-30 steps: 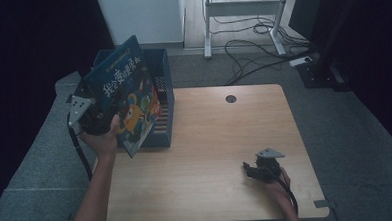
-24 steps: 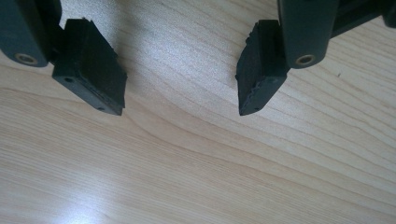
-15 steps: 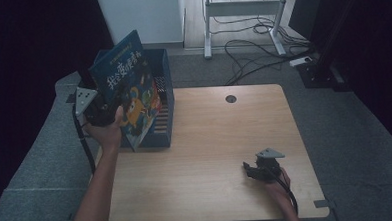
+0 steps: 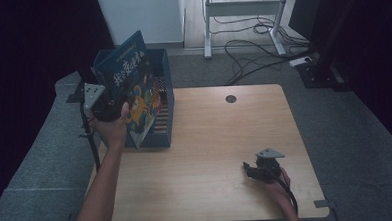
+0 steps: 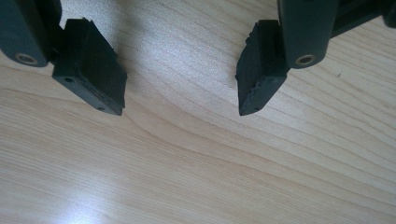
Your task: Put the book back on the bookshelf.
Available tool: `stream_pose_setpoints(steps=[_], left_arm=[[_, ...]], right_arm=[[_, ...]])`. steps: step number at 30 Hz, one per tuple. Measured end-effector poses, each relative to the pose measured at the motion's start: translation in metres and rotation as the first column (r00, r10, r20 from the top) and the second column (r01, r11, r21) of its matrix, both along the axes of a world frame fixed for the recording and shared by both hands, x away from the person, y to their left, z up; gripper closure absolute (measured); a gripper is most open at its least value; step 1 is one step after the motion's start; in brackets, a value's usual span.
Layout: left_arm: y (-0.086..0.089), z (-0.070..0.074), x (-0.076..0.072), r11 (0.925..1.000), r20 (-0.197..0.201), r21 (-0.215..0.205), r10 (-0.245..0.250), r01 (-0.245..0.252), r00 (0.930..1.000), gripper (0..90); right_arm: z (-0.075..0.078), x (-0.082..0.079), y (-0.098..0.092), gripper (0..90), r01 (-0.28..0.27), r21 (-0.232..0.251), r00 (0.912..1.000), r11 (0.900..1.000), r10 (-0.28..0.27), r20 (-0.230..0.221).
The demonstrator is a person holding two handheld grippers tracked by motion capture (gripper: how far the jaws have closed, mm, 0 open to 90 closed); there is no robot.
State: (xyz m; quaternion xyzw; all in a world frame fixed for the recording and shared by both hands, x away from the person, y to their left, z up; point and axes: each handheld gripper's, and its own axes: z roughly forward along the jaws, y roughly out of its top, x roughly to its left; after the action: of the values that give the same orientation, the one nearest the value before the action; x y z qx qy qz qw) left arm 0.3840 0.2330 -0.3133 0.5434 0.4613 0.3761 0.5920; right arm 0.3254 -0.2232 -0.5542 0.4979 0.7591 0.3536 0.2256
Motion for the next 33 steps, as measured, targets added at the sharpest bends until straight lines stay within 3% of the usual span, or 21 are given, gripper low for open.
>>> stream_pose_setpoints(steps=[13,23,33], left_arm=[[-0.003,-0.005,0.01,0.9999,-0.015,-0.011,0.007,-0.007,0.9999,81.5],[-0.012,-0.008,0.019,0.9997,0.014,-0.016,0.018,-0.017,0.9997,81.6],[-0.019,-0.015,0.029,0.9997,0.015,-0.015,0.02,-0.02,0.9997,81.5]], right_arm=[[0.0,0.0,0.0,32.4,0.0,0.0,1.0,1.0,0.0,0.0],[0.0,0.0,0.0,32.4,0.0,-0.001,1.0,1.0,0.0,0.001],[0.0,0.0,0.0,32.6,0.0,0.001,1.0,1.0,0.0,0.001]])
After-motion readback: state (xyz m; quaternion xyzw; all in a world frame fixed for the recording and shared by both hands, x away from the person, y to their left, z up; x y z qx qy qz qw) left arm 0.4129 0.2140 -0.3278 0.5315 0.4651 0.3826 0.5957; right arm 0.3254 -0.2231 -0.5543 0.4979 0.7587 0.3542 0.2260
